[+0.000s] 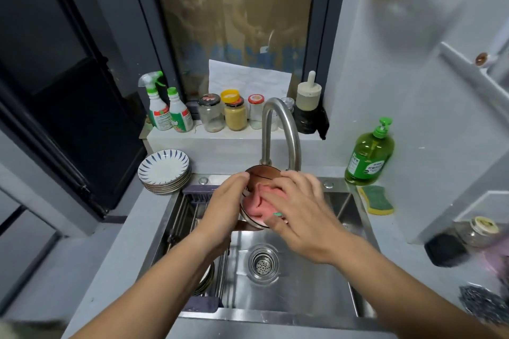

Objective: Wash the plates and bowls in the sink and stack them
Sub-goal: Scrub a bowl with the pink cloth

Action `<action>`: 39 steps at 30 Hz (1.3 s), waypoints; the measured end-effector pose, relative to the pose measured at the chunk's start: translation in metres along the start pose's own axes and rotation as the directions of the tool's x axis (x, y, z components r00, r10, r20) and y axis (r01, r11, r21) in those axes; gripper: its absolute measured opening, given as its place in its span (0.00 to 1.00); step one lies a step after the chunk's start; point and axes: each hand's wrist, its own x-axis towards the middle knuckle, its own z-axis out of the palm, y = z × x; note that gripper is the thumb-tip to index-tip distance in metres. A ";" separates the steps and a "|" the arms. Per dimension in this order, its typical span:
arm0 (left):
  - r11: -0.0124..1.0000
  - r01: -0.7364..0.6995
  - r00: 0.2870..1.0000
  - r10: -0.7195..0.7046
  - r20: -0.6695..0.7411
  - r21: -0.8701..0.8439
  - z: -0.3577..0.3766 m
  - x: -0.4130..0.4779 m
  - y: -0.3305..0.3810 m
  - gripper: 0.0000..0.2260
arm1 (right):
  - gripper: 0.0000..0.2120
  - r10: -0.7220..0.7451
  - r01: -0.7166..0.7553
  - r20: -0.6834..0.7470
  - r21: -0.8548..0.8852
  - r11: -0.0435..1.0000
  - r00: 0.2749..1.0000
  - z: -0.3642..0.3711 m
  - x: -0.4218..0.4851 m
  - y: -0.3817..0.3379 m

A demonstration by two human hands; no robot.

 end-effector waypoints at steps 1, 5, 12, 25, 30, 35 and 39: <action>1.000 -0.007 1.000 0.007 -0.017 -0.013 -0.002 0.001 -0.001 0.15 | 0.32 -0.043 0.044 0.021 -0.043 0.998 0.999 -0.001 -0.001 0.001; 0.995 -0.091 0.995 0.089 -0.053 -0.033 -0.005 0.001 0.004 0.16 | 0.33 -0.166 0.175 0.136 -0.058 0.983 0.977 -0.002 0.004 -0.010; 0.989 -0.150 0.982 0.151 -0.116 0.017 -0.004 -0.001 0.009 0.14 | 0.34 0.072 -0.197 0.217 0.639 0.744 0.974 -0.005 0.007 -0.056; 0.983 0.113 0.984 -0.132 -0.119 -0.147 -0.004 -0.005 0.012 0.12 | 0.32 -0.004 -0.029 0.109 0.300 0.953 0.994 -0.002 0.003 -0.047; 0.964 0.217 0.971 -0.229 -0.063 -0.155 -0.011 -0.010 0.020 0.12 | 0.23 0.119 -0.112 0.008 0.399 0.910 0.993 -0.003 0.000 -0.041; 0.923 0.348 0.932 -0.324 0.161 -0.161 -0.023 -0.019 0.027 0.21 | 0.12 0.160 -0.121 -0.010 0.605 0.787 0.987 -0.010 -0.004 -0.041; 0.901 0.280 0.913 -0.143 0.381 -0.333 -0.025 -0.031 0.001 0.31 | 0.09 0.251 -0.160 -0.025 0.706 0.690 0.968 -0.004 -0.009 -0.055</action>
